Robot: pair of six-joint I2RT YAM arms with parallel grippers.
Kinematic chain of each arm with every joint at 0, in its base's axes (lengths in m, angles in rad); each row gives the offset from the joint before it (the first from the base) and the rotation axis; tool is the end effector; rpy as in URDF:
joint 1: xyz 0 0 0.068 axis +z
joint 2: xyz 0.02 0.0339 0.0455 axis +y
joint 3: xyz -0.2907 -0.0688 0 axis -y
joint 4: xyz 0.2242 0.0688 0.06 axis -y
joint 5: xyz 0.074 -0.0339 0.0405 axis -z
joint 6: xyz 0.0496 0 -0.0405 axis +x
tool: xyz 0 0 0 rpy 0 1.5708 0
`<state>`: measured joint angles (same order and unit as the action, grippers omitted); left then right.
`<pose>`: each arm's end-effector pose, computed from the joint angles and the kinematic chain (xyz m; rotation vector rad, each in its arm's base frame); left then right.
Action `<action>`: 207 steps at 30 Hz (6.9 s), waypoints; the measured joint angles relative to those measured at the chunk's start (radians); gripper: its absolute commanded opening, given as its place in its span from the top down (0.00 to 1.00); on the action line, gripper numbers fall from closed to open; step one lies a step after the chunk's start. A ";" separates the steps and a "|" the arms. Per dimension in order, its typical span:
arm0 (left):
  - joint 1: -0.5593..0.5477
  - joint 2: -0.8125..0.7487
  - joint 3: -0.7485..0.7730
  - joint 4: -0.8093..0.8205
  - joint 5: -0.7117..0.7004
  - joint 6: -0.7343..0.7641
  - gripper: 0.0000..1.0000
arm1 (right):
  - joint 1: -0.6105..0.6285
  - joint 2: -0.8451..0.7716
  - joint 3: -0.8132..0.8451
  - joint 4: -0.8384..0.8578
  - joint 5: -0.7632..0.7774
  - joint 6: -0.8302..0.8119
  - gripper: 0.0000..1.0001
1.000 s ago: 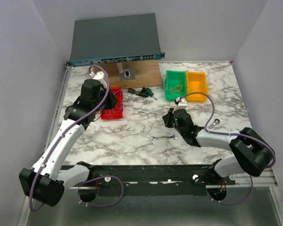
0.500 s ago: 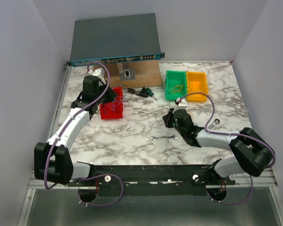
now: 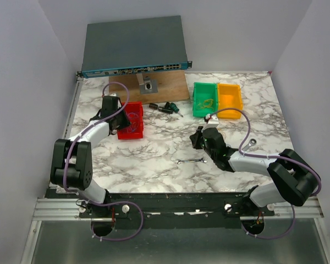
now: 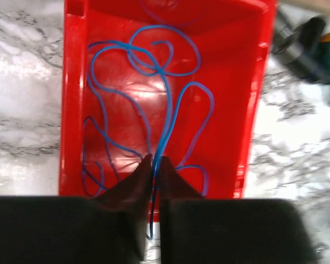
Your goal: Untangle the cables
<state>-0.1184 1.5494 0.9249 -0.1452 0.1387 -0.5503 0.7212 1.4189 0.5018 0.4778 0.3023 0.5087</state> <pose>0.3161 -0.0445 0.2360 -0.4423 2.3432 -0.4876 0.2124 0.1671 0.2077 -0.0199 2.0222 0.4870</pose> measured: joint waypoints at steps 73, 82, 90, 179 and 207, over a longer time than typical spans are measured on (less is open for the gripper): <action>-0.603 -0.099 -0.142 0.502 0.106 0.159 0.07 | -0.249 -0.129 0.094 -0.367 -0.386 0.205 0.44; -0.603 0.045 0.006 0.281 0.107 0.137 0.18 | -0.249 -0.061 0.190 -0.436 -0.315 0.129 0.48; -0.594 0.247 0.195 0.148 0.167 0.116 0.32 | -0.243 -0.028 0.163 -0.412 -0.383 0.096 0.58; -0.367 -0.440 -0.444 0.532 -0.100 -0.044 1.00 | -0.382 -0.305 0.177 -0.703 -0.198 0.006 0.41; -0.394 -0.510 -0.434 0.539 -0.133 0.010 1.00 | -0.112 0.056 0.327 -0.605 -0.370 -0.192 0.99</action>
<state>-0.5129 1.0389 0.4911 0.3943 0.0055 -0.5407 0.6094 1.4750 0.8284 -0.1276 -0.0681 0.3168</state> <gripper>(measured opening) 0.009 0.242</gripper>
